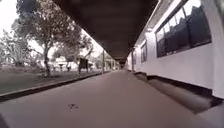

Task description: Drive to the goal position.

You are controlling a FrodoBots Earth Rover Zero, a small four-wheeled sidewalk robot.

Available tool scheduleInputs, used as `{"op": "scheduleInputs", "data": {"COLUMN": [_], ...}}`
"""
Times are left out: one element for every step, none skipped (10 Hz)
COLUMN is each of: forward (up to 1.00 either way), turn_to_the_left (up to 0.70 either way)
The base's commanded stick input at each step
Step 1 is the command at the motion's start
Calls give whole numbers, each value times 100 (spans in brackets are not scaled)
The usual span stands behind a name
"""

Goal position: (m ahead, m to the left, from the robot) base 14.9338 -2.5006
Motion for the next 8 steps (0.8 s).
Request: {"op": "scheduleInputs", "data": {"forward": [70,70,70,70,70,70,70,70], "turn_to_the_left": [0,0,0,-35,-35,-12,0,0]}}
